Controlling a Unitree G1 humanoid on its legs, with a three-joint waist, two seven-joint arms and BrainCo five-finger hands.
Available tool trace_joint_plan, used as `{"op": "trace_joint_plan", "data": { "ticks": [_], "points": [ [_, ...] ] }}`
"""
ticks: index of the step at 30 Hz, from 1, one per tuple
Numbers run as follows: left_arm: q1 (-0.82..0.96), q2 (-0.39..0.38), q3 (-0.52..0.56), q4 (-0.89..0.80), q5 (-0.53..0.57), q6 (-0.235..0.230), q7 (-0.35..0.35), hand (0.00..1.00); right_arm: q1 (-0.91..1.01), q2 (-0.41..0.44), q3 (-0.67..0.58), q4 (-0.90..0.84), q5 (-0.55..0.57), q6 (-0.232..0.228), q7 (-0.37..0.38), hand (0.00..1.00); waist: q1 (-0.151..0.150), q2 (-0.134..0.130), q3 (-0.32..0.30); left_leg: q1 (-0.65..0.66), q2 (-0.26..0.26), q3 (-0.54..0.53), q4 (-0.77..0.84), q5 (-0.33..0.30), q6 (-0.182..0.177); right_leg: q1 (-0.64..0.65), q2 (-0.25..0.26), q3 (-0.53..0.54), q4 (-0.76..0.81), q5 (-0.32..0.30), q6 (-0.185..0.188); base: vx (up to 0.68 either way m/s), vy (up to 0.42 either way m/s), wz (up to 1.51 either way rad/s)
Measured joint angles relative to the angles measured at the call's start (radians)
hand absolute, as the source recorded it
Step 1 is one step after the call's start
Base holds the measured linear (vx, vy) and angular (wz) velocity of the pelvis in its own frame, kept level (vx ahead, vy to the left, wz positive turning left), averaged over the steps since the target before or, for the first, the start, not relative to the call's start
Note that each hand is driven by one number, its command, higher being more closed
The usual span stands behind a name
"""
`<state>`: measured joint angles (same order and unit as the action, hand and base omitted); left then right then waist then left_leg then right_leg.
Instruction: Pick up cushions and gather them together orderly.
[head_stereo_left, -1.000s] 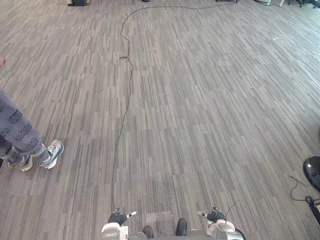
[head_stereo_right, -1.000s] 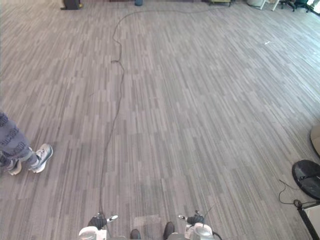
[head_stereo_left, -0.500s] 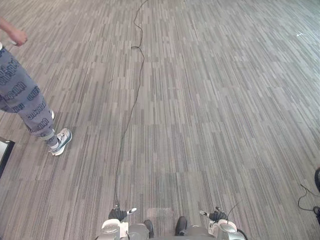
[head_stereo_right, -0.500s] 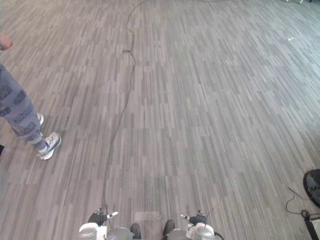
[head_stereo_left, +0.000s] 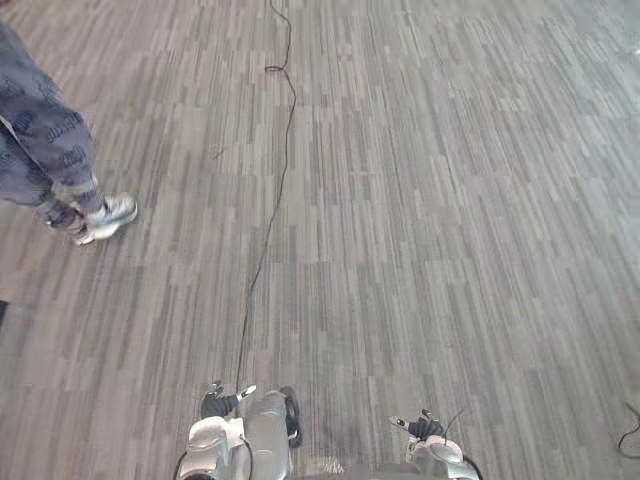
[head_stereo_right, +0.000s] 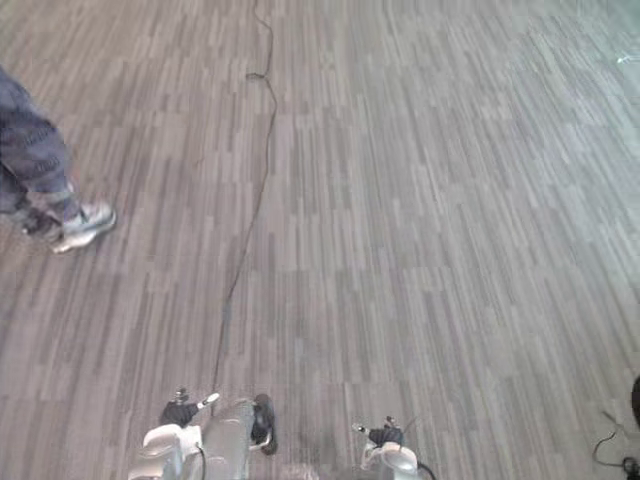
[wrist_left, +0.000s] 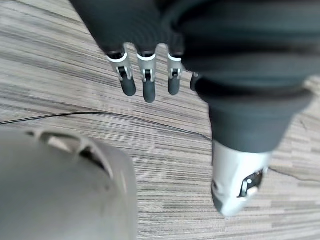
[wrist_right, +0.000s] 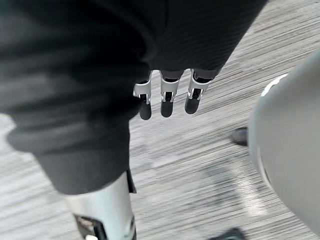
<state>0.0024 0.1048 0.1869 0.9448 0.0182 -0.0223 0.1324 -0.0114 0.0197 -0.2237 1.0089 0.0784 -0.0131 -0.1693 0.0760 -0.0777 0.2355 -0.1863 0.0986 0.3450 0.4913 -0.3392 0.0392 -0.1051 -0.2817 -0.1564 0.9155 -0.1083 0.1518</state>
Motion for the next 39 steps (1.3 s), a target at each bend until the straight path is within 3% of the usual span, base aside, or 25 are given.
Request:
{"op": "trace_joint_plan", "data": {
  "ticks": [2,3,5,6,7,9,10,11,12,13,15,16,17,20,22,23,25,26,27,28,30,32,34,36,39],
  "points": [
    [0.012,-0.004,-0.011,0.008,-0.001,0.01,0.001,0.0,0.004,-0.01,0.001,-0.024,-0.001,-0.007,0.001,0.0,-0.021,0.011,0.007,0.145,0.0,-0.001,-0.094,-0.017,-0.013,-0.087,0.009,-0.068,0.162,-0.051,-0.075,0.47,0.017,-0.07],
    [0.015,-0.009,-0.014,0.01,-0.001,0.011,0.0,0.0,0.009,-0.016,0.002,-0.041,-0.001,-0.01,0.001,0.0,-0.026,0.018,0.009,0.224,0.001,-0.001,-0.155,-0.025,-0.013,-0.147,0.03,-0.116,0.15,-0.09,-0.09,0.48,0.007,0.0],
    [0.002,-0.012,-0.022,0.02,-0.002,0.009,-0.001,0.0,0.004,-0.031,0.006,-0.048,-0.001,-0.015,0.002,0.0,-0.041,0.023,0.013,0.301,0.007,-0.002,-0.225,-0.026,-0.032,-0.25,0.07,-0.177,0.011,-0.138,-0.105,0.58,-0.034,0.17],
    [-0.012,-0.021,-0.022,0.035,-0.002,0.009,-0.001,0.0,-0.004,-0.044,0.006,-0.048,0.002,-0.017,0.005,0.0,-0.052,0.033,0.019,0.359,0.013,-0.002,-0.28,-0.026,-0.035,-0.313,0.116,-0.218,-0.202,-0.122,-0.111,0.69,-0.074,0.26],
    [-0.014,-0.023,-0.023,0.04,-0.002,0.009,-0.001,0.0,-0.013,-0.05,0.006,-0.049,0.002,-0.018,0.006,0.0,-0.062,0.037,0.022,0.386,0.014,-0.002,-0.306,-0.024,-0.038,-0.33,0.139,-0.229,-0.322,-0.091,-0.111,0.61,-0.076,0.36],
    [-0.014,-0.019,-0.029,0.051,-0.001,0.009,-0.001,0.0,-0.02,-0.061,0.01,-0.044,-0.001,-0.015,0.007,0.0,-0.085,0.028,0.031,0.464,0.003,-0.019,-0.357,-0.021,-0.043,-0.34,0.193,-0.21,-0.638,0.057,-0.112,0.62,-0.124,0.51],
    [-0.006,-0.018,-0.026,0.06,-0.001,0.008,-0.001,0.0,-0.016,-0.064,0.006,-0.032,0.0,-0.014,0.008,0.0,-0.093,0.02,0.042,0.522,-0.009,-0.053,-0.369,-0.023,-0.049,-0.325,0.205,-0.157,-0.686,0.212,-0.169,0.84,-0.193,0.49],
    [-0.017,-0.038,-0.018,0.07,0.001,0.009,-0.002,0.0,-0.025,-0.079,-0.004,-0.033,-0.003,-0.013,0.011,0.0,-0.095,0.05,0.049,0.545,0.021,-0.068,-0.361,-0.004,-0.08,-0.331,0.224,-0.157,-0.612,0.197,-0.217,0.7,-0.175,0.37],
    [-0.021,-0.052,-0.009,0.067,0.004,0.004,-0.003,0.0,-0.033,-0.086,-0.017,-0.035,-0.004,-0.015,0.014,0.0,-0.091,0.074,0.047,0.531,0.049,-0.079,-0.316,0.026,-0.131,-0.351,0.231,-0.161,-0.535,0.133,-0.226,0.69,-0.195,0.07],
    [-0.02,-0.064,-0.003,0.067,0.005,0.002,-0.002,0.0,-0.04,-0.084,-0.043,-0.042,-0.007,-0.013,0.019,0.0,-0.09,0.09,0.053,0.51,0.076,-0.104,-0.218,0.064,-0.151,-0.35,0.234,-0.177,-0.465,0.066,-0.245,0.7,-0.226,-0.05],
    [-0.015,-0.089,0.042,0.066,0.008,0.006,-0.002,0.0,-0.04,-0.073,-0.048,-0.056,-0.005,-0.012,0.02,0.0,-0.092,0.115,0.062,0.404,0.142,-0.167,0.105,0.178,-0.148,-0.281,0.263,-0.191,-0.433,-0.016,-0.262,0.76,-0.191,-0.05],
    [-0.015,-0.104,0.062,0.055,0.008,0.007,-0.006,0.0,-0.039,-0.063,-0.045,-0.056,-0.002,-0.01,0.02,0.0,-0.091,0.125,0.068,0.311,0.184,-0.192,0.34,0.196,-0.164,-0.208,0.292,-0.19,-0.454,-0.053,-0.264,0.68,-0.09,0.02],
    [-0.014,-0.109,0.082,0.027,0.008,0.006,-0.005,0.0,-0.036,-0.046,-0.047,-0.055,-0.001,-0.008,0.017,0.0,-0.083,0.125,0.072,0.23,0.226,-0.174,0.513,0.151,-0.168,-0.122,0.315,-0.188,-0.486,-0.08,-0.268,0.66,-0.052,0.03],
    [0.0,-0.11,0.099,-0.045,0.001,-0.003,-0.004,0.0,-0.021,-0.021,-0.028,-0.056,0.014,-0.006,0.011,0.0,-0.062,0.094,0.071,0.04,0.243,-0.083,0.587,0.053,-0.109,0.086,0.315,-0.161,-0.601,-0.129,-0.249,0.64,-0.023,0.05],
    [0.004,-0.106,0.109,-0.078,-0.002,-0.011,-0.003,0.0,-0.019,-0.002,-0.002,-0.056,0.029,-0.004,0.012,0.0,-0.035,0.084,0.066,-0.092,0.227,-0.029,0.441,0.016,-0.083,0.178,0.301,-0.139,-0.687,-0.131,-0.217,0.64,0.077,-0.27],
    [0.006,-0.107,0.11,-0.092,-0.006,-0.013,-0.004,0.0,-0.019,0.012,0.0,-0.055,0.033,-0.004,0.01,0.0,-0.022,0.066,0.07,-0.157,0.183,-0.031,0.295,0.024,-0.078,0.221,0.279,-0.119,-0.724,-0.14,-0.191,0.61,0.127,-0.39],
    [0.009,-0.115,0.124,-0.118,-0.023,-0.023,-0.002,0.0,-0.027,0.024,-0.008,-0.047,0.038,0.001,0.006,0.0,0.004,0.059,0.072,-0.216,0.095,-0.09,0.007,0.114,-0.096,0.284,0.23,-0.077,-0.747,-0.165,-0.16,0.63,0.256,-0.63],
    [0.01,-0.124,0.132,-0.125,-0.029,-0.029,-0.001,0.0,-0.02,0.021,-0.007,-0.037,0.039,0.001,0.002,0.0,0.02,0.059,0.07,-0.22,0.056,-0.148,-0.108,0.232,-0.119,0.313,0.207,-0.03,-0.748,-0.188,-0.139,0.63,0.32,-1.02],
    [0.011,-0.127,0.128,-0.114,-0.031,-0.031,0.001,0.0,-0.019,0.028,-0.001,-0.025,0.039,0.001,0.001,0.0,0.03,0.06,0.057,-0.194,0.033,-0.174,-0.121,0.347,-0.111,0.328,0.189,0.025,-0.744,-0.194,-0.135,0.63,0.371,-1.01],
    [0.008,-0.109,0.128,-0.107,-0.032,-0.03,0.0,0.0,-0.026,0.042,0.017,-0.011,0.039,0.002,0.005,0.0,0.028,0.026,0.041,-0.189,0.014,-0.15,-0.1,0.291,-0.092,0.321,0.155,0.065,-0.74,-0.176,-0.161,0.64,0.407,-0.93],
    [0.01,-0.111,0.134,-0.11,-0.044,-0.029,0.001,0.0,-0.023,0.043,0.011,-0.015,0.029,0.005,0.005,0.0,0.032,0.013,0.03,-0.188,0.042,-0.101,-0.004,0.213,-0.044,0.284,0.137,0.12,-0.666,-0.119,-0.128,0.64,0.409,-0.82],
    [0.01,-0.086,0.112,-0.097,-0.046,-0.02,0.002,0.0,-0.017,0.044,0.012,-0.029,0.005,0.004,0.009,0.0,0.035,-0.011,0.033,-0.068,0.053,-0.014,0.055,0.097,-0.004,0.166,0.08,0.139,-0.303,-0.037,-0.041,0.59,0.345,-1.25],
    [0.01,-0.077,0.09,-0.057,-0.042,-0.009,0.004,0.0,0.002,0.043,0.016,-0.069,0.0,0.0,0.017,0.0,0.015,0.002,0.042,0.081,0.056,0.024,0.007,0.051,-0.01,0.02,0.057,0.061,0.043,-0.063,-0.044,0.47,0.216,-1.1],
    [0.006,-0.079,0.074,-0.042,-0.042,-0.009,0.007,0.0,0.009,0.044,0.021,-0.102,-0.001,-0.008,0.021,0.0,-0.004,0.017,0.044,0.182,0.068,0.07,-0.069,0.026,-0.032,-0.071,0.052,-0.083,0.091,-0.109,-0.093,0.31,0.089,-0.79],
    [-0.013,-0.078,0.059,-0.009,-0.04,-0.01,0.011,0.0,0.007,0.043,0.021,-0.119,-0.002,-0.009,0.03,0.0,-0.016,0.002,0.043,0.305,0.065,0.162,-0.162,0.011,-0.058,-0.186,0.058,-0.293,-0.128,-0.131,-0.122,0.43,0.092,-0.72]
  ]
}}
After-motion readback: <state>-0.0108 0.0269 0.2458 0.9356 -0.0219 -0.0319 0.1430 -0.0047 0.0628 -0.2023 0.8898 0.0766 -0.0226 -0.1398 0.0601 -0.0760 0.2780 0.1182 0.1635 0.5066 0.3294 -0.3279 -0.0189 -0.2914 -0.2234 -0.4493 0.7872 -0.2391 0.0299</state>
